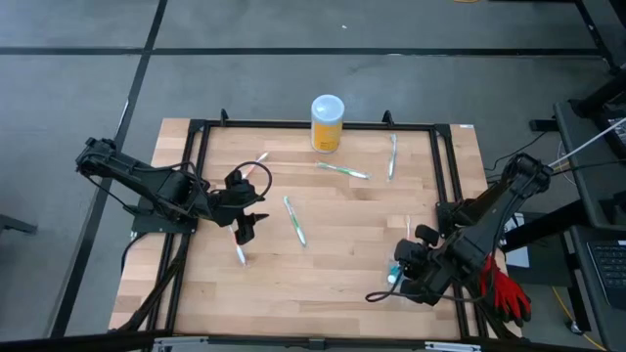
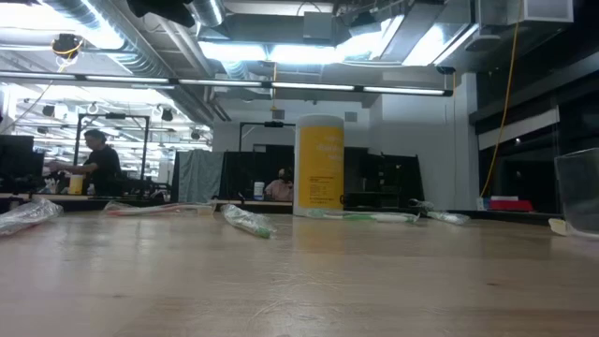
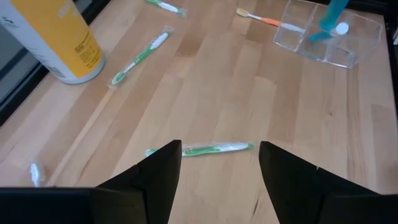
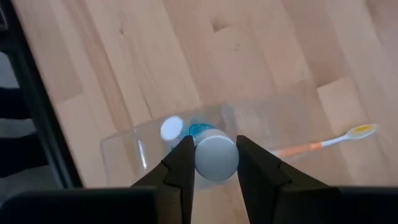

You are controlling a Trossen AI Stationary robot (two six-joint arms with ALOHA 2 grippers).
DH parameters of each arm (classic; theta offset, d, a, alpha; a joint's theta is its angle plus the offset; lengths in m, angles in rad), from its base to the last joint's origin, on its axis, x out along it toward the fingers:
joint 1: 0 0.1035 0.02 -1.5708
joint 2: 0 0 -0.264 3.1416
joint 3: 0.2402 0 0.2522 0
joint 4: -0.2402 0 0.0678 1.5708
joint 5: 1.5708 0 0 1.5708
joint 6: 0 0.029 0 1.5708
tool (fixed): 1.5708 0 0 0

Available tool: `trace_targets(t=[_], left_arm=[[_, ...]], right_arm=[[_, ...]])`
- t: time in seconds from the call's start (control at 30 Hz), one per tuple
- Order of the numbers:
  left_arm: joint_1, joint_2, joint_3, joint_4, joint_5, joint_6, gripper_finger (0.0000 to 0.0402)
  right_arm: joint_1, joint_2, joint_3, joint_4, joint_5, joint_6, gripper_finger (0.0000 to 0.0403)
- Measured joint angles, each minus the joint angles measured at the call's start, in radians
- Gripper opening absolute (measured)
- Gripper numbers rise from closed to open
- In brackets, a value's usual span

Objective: Pick & Place toothbrushing station
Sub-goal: Put the blue mouthwash bottle into the transparent organizer

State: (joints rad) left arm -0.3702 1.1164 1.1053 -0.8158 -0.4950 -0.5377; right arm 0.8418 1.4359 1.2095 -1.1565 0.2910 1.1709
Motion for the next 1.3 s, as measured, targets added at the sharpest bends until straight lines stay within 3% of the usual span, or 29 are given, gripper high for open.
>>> trace_targets(t=[0.33, 0.8, 1.1, 1.3], left_arm=[[0.000, 0.000, 0.000, 0.000, 0.003, 0.001, 0.0213], [0.000, 0.000, 0.000, -0.027, 0.000, 0.002, 0.0213], [0.020, 0.000, 0.000, -0.026, -0.008, -0.006, 0.0213], [0.045, 0.000, 0.000, -0.014, 0.016, 0.017, 0.0213]], right_arm=[[0.003, 0.001, -0.053, 0.074, -0.071, -0.063, 0.0094], [0.003, 0.001, -0.053, 0.113, -0.153, -0.340, 0.0093], [-0.023, 0.001, -0.054, 0.182, -0.096, -0.213, 0.0093], [-0.028, 0.001, -0.054, 0.210, -0.097, -0.210, 0.0093]])
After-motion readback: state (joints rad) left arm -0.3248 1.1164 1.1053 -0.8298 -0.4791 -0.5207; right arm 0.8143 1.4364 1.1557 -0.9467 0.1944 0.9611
